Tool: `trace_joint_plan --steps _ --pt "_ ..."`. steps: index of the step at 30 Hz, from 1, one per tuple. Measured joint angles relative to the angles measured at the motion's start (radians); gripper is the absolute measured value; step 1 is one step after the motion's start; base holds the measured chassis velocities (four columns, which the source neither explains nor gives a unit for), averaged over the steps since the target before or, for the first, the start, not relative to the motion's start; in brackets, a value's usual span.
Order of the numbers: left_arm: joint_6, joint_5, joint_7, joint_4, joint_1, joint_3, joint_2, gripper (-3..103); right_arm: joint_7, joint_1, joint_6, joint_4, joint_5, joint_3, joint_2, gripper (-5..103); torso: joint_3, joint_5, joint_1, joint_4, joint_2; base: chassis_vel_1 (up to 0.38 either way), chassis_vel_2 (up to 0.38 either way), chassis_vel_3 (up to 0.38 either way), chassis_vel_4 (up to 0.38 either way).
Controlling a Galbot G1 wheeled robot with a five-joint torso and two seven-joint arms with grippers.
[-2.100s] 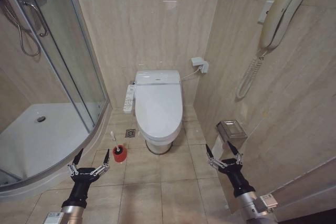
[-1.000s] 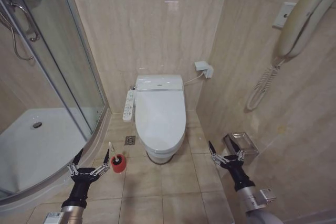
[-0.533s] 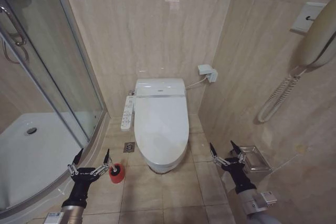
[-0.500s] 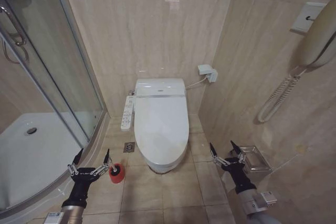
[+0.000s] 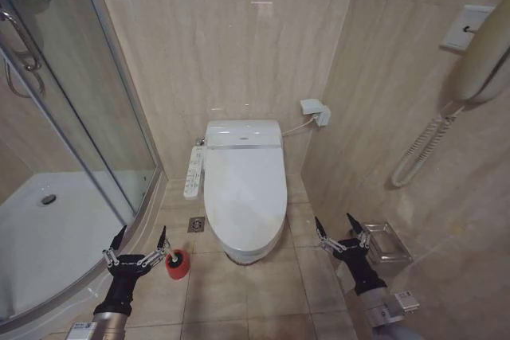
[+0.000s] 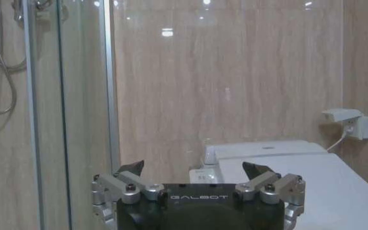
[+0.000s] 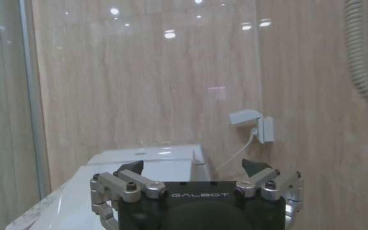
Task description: Open the toilet lid, clean the toilet bowl with a toilet brush, close the toilet lid, and flush.
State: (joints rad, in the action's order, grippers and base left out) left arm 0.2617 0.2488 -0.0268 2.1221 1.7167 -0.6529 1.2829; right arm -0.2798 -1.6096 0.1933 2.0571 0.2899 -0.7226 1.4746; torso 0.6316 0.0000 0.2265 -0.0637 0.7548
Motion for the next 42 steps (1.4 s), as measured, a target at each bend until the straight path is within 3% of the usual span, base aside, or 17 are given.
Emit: trace_joint_plan --steps 14,22,34,42 --pt "0.000 0.000 0.000 0.000 0.000 0.000 0.000 100 0.010 0.007 -0.014 -0.009 -0.048 0.027 -0.023 100 0.000 0.0000 -0.001 -0.0003 0.000 -0.012 0.017 0.013 -0.015" --pt "0.000 0.000 0.000 0.000 0.000 0.000 0.000 100 0.079 0.067 -0.007 -0.124 -0.059 0.092 -0.122 100 0.000 0.0002 0.000 -0.0001 0.000 0.000 0.000 0.000 0.000" --pt "0.000 0.000 0.000 0.000 0.000 0.000 0.000 100 0.128 0.129 -0.010 -0.286 -0.087 0.178 -0.201 100 0.000 0.0002 0.000 -0.0002 0.000 0.000 0.000 0.000 0.000" --pt "0.000 0.000 0.000 0.000 0.000 0.000 0.000 100 0.180 0.154 0.012 -0.299 -0.044 0.198 -0.169 100 0.000 0.0001 0.000 -0.0002 0.000 0.000 0.000 0.000 0.000"
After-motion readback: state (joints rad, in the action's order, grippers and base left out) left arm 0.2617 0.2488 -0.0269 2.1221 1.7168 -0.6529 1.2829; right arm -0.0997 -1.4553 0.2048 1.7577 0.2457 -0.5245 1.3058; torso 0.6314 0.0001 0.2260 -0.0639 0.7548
